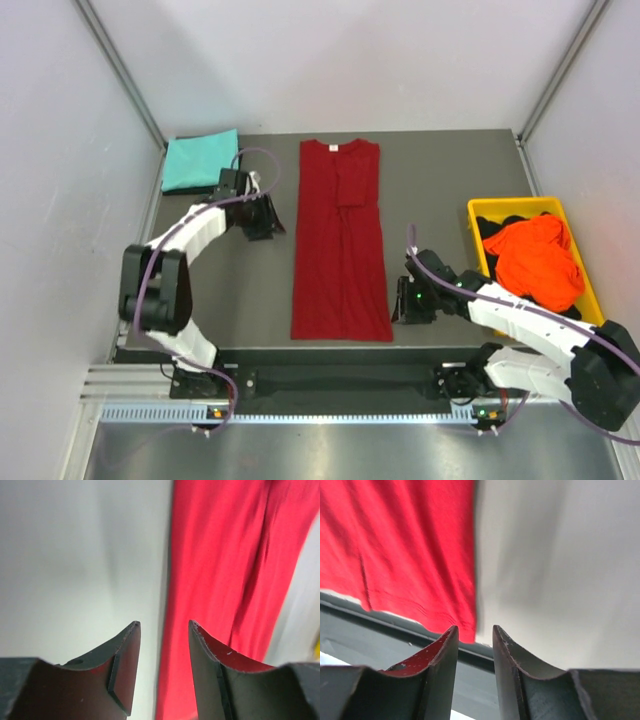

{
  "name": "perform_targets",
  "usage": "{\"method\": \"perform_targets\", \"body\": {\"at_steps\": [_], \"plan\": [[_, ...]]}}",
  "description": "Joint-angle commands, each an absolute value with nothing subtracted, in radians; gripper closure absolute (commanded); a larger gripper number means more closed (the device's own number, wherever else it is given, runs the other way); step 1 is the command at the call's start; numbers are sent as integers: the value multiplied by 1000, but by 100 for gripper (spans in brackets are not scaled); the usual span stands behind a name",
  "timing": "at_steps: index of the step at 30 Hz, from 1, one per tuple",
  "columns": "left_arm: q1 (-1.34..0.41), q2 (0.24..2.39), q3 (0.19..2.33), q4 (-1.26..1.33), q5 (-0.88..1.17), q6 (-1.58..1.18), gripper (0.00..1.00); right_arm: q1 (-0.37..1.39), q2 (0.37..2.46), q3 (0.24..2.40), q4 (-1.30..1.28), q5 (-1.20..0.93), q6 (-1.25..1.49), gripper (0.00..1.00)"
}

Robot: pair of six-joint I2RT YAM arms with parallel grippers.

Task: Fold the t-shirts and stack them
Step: Fold the tshirt

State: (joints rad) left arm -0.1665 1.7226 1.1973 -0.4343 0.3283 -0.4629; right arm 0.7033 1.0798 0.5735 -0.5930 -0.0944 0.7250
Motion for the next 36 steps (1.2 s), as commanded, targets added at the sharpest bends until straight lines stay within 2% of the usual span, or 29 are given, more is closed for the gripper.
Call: {"method": "perform_targets", "body": {"at_steps": [1, 6, 12, 16, 36], "plan": [[-210, 1542, 1014, -474, 396, -456, 52, 689, 1034, 528, -574, -159, 736, 65], [-282, 1359, 743, -451, 432, -547, 51, 689, 1020, 469, -490, -218, 771, 65], [-443, 1217, 597, -402, 376, -676, 50, 692, 999, 425, -425, -259, 804, 65], [-508, 1189, 551, -383, 356, -725, 51, 693, 999, 396, -414, -258, 805, 64], [-566, 1169, 471, -383, 350, -776, 62, 704, 1014, 348, -353, -290, 830, 67]]}}
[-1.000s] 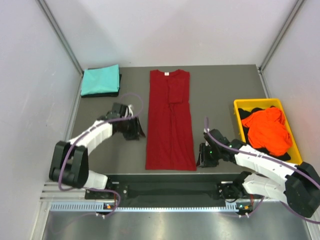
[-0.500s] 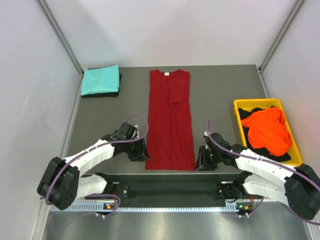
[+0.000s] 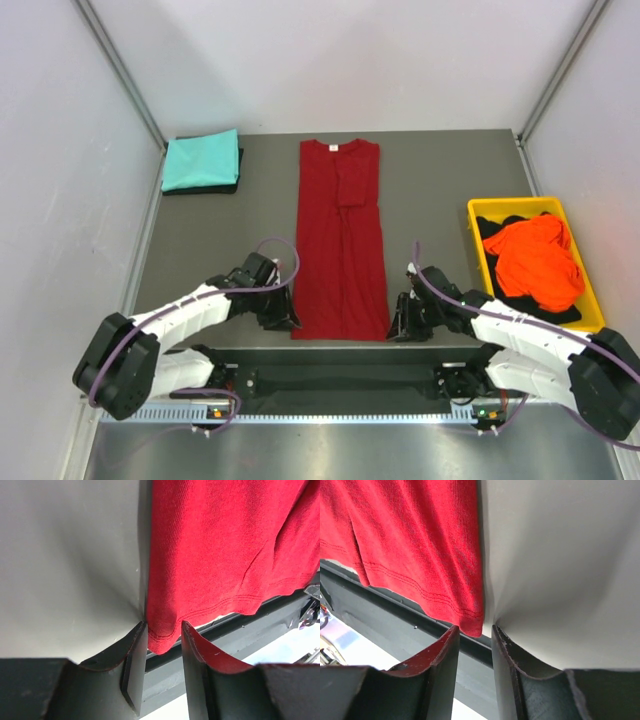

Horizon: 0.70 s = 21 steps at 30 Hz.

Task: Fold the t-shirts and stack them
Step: Fold the tshirt

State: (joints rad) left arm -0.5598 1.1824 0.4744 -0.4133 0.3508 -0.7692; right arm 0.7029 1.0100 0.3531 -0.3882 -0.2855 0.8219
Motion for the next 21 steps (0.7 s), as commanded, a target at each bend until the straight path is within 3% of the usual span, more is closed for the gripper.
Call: {"method": "perform_targets", "body": {"at_steps": [1, 6, 21], "plan": [[-566, 1176, 471, -385, 354, -772, 62, 704, 1014, 350, -354, -290, 830, 68], [-578, 1190, 442, -330, 397, -798, 66, 709, 1008, 350, -356, -287, 834, 72], [-623, 1154, 469, -440, 313, -790, 63, 716, 1008, 347, -348, -284, 842, 73]]}}
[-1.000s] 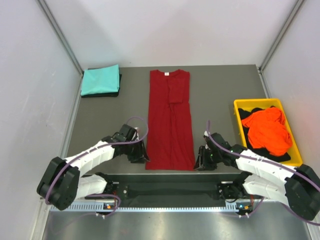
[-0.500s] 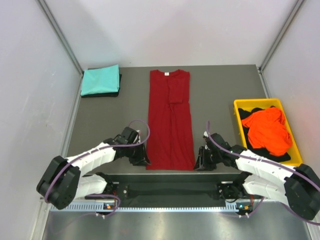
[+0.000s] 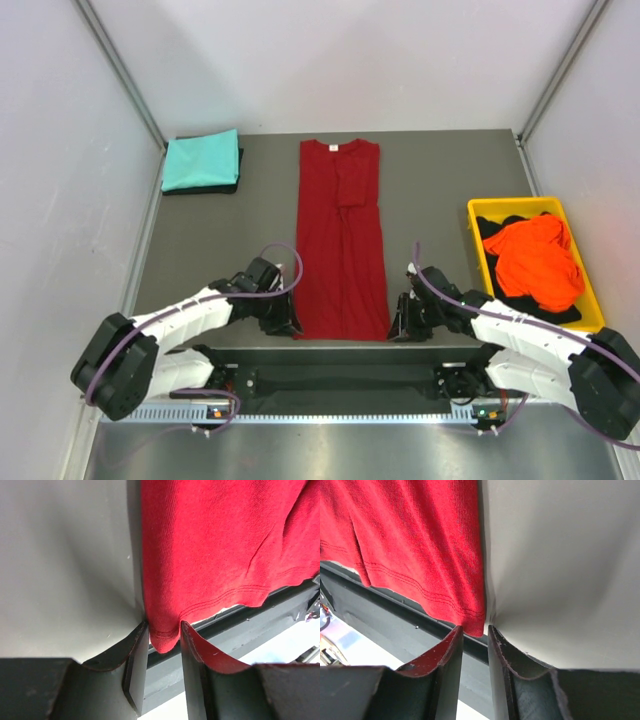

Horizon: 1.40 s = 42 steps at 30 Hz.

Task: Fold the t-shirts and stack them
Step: Fold the tshirt

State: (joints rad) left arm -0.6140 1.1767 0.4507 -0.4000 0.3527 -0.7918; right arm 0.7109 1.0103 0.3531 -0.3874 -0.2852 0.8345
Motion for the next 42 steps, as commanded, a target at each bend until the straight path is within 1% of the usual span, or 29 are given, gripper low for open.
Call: {"method": "perform_targets", "body": {"at_steps": [1, 5, 9, 11, 12, 14, 16, 17, 18, 19, 21, 27, 32, 39, 42], "plan": [[-630, 1152, 474, -449, 299, -787, 63, 716, 1009, 347, -347, -285, 841, 73], [-655, 1160, 517, -503, 238, -782, 62, 718, 1025, 345, -339, -285, 836, 75], [-669, 1160, 505, -496, 229, -798, 63, 719, 1034, 348, -336, -288, 831, 80], [-669, 1157, 497, -486, 233, -808, 66, 719, 1031, 345, -333, -287, 830, 83], [-669, 1154, 495, -482, 238, -818, 69, 719, 1029, 347, -331, -288, 830, 86], [-672, 1151, 492, -473, 245, -825, 73, 719, 1029, 348, -331, -288, 828, 89], [-675, 1146, 491, -456, 259, -830, 74, 719, 1026, 345, -331, -287, 827, 94], [-678, 1137, 491, -451, 261, -833, 76, 719, 1023, 344, -330, -288, 828, 97], [-680, 1132, 489, -446, 262, -841, 81, 719, 1019, 341, -328, -288, 827, 100], [-681, 1128, 491, -439, 270, -847, 90, 721, 1014, 342, -330, -290, 827, 100], [-684, 1115, 492, -427, 287, -860, 100, 719, 997, 347, -339, -288, 822, 100], [-710, 1129, 517, -410, 327, -902, 100, 722, 944, 376, -388, -272, 819, 100], [-713, 1153, 575, -445, 287, -881, 100, 719, 960, 420, -411, -244, 790, 100], [-684, 1270, 713, -433, 278, -833, 100, 707, 1078, 607, -491, -176, 686, 100], [-626, 1337, 785, -430, 256, -802, 100, 663, 1159, 698, -506, -175, 614, 100]]}}
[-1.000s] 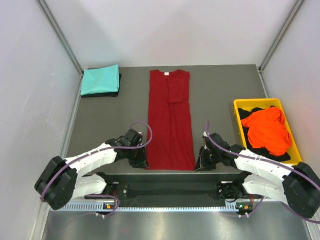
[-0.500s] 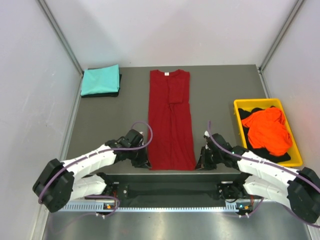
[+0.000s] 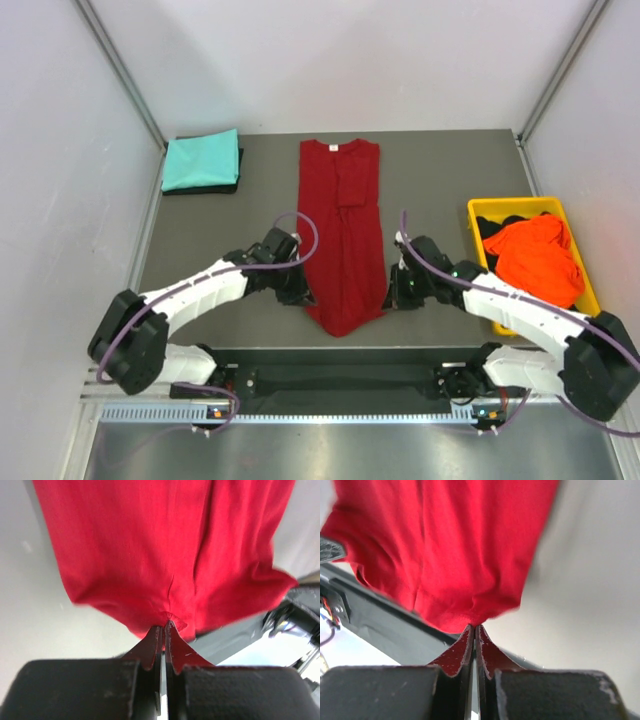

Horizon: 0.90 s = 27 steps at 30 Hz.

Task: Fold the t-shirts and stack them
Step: Fold the tshirt

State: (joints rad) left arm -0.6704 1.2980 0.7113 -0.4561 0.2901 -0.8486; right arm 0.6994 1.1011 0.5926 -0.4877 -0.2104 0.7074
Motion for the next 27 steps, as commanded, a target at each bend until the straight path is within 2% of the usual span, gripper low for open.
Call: {"method": "perform_targets", "body": {"at_steps": [1, 10, 20, 27], "plan": [[-605, 1356, 822, -408, 264, -798, 100, 651, 1184, 722, -511, -178, 574, 100], [-391, 1624, 1094, -361, 336, -715, 100, 529, 1439, 1001, -514, -195, 413, 100], [-296, 1905, 1403, -357, 400, -690, 100, 396, 1762, 1339, -594, -190, 287, 100], [-273, 1993, 1525, -374, 357, -672, 100, 359, 1844, 1476, -621, -184, 246, 100]]}}
